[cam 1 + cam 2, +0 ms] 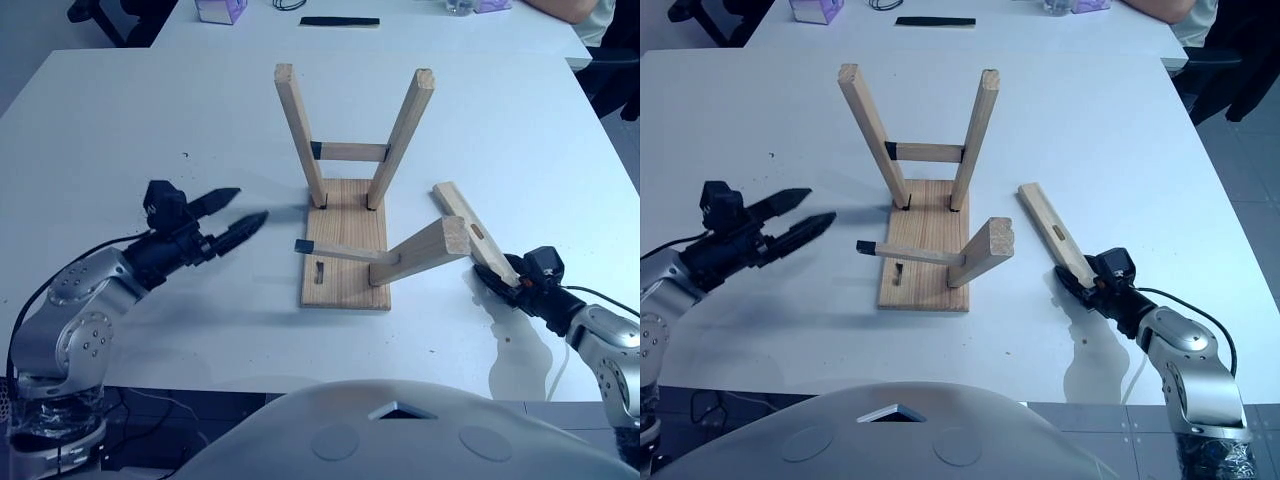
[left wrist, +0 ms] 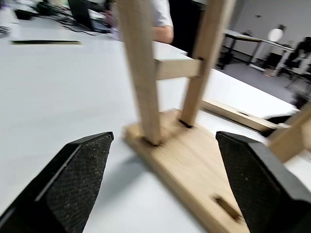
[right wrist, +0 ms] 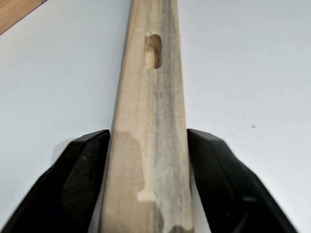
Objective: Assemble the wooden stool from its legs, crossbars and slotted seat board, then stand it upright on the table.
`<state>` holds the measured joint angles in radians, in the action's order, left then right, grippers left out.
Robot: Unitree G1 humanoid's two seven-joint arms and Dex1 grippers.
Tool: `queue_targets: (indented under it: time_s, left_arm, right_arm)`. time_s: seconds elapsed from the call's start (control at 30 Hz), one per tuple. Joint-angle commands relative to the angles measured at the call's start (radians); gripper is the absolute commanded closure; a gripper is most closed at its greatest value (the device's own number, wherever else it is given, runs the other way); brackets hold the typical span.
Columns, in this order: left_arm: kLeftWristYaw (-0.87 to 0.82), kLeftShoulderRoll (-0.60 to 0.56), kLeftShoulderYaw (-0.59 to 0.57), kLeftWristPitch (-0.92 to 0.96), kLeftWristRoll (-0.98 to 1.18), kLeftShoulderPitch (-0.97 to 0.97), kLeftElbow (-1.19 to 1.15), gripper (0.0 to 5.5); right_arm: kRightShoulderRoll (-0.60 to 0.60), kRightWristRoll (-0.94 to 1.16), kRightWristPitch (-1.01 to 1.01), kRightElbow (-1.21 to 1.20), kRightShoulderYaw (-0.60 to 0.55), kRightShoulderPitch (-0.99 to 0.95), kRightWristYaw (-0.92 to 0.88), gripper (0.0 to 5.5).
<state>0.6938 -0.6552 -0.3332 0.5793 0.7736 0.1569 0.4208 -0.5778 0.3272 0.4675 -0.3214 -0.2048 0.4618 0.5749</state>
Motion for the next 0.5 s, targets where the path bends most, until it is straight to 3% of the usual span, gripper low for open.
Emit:
queue_targets:
  time_s: [0.03,0.23,0.33,0.5]
  left_arm:
    - [-0.125,-0.026,0.027,0.089,-0.065,-0.100,-0.040,1.58]
    - [-0.194,-0.047,0.002,0.192,-0.005,-0.252,0.037,1.58]
    - [-0.157,-0.070,-0.028,0.243,0.187,-0.404,0.120,1.58]
    - [-0.192,-0.054,0.042,0.305,0.428,-0.654,0.156,2.23]
  right_arm:
    - [0.014,-0.016,0.013,0.045,0.007,0.006,-0.013,3.29]
    - [-0.017,0.101,0.034,-0.004,-0.084,-0.082,0.041,3.46]
    - [-0.073,0.286,0.100,-0.093,-0.202,-0.228,0.093,3.46]
    - [-0.225,0.769,0.249,-0.243,-0.338,-0.471,0.157,3.46]
